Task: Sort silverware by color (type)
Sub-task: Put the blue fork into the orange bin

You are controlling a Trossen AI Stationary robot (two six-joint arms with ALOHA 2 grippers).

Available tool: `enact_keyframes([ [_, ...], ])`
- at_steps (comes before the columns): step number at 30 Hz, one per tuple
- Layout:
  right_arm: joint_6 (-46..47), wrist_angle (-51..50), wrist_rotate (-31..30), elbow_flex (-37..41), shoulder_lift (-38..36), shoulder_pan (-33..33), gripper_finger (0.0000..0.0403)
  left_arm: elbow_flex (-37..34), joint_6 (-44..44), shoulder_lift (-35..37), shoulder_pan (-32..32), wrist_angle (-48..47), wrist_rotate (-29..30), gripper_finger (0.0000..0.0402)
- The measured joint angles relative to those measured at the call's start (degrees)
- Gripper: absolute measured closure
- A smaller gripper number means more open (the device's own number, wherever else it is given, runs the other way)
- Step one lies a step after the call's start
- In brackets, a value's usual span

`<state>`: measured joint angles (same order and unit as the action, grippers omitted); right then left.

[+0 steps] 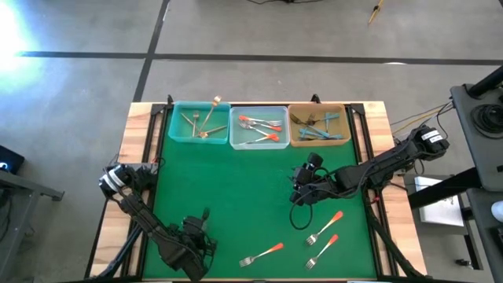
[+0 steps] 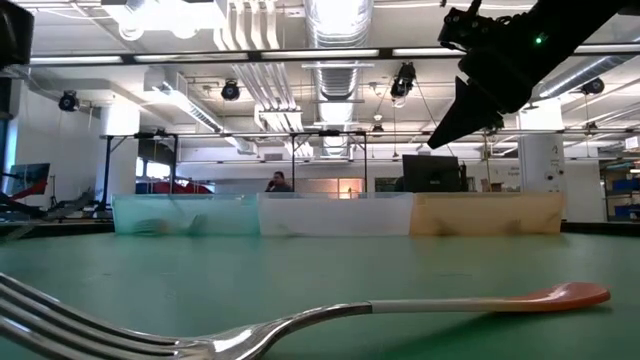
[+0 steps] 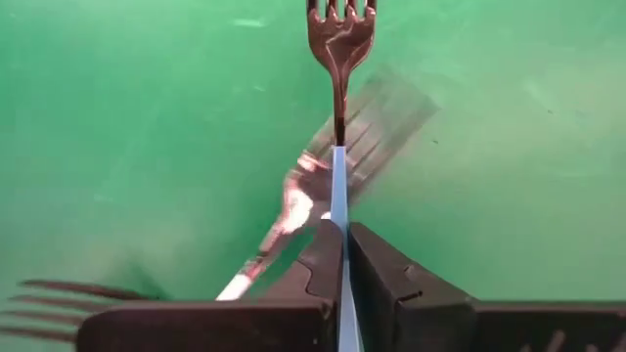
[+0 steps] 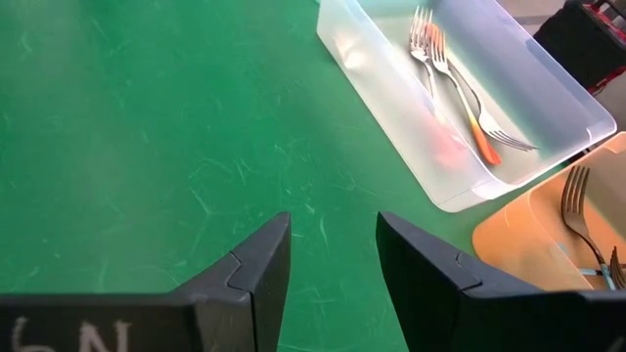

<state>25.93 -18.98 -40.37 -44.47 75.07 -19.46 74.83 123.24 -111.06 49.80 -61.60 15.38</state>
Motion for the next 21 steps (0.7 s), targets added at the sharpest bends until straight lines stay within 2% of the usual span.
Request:
enact_keyframes([
  [6, 0.0, 0.0, -0.01, 0.0, 0.0, 0.0, 0.0259, 5.64, -2.41, 0.08, 0.21, -5.82, 2.49, 0.0401],
  [12, 0.0, 0.0, 0.01, 0.0, 0.0, 0.0, 0.0259, 10.3, -7.36, 0.14, -0.21, -12.52, 13.06, 0.0401],
  [16, 0.0, 0.0, -0.01, 0.0, 0.0, 0.0, 0.0259, 10.77, -13.09, 0.19, -2.93, -12.45, 18.62, 0.0401],
  [21, 0.0, 0.0, 0.0, 0.0, 0.0, 0.0, 0.0259, 10.55, -23.16, 0.21, -7.73, -10.43, 21.46, 0.0401],
])
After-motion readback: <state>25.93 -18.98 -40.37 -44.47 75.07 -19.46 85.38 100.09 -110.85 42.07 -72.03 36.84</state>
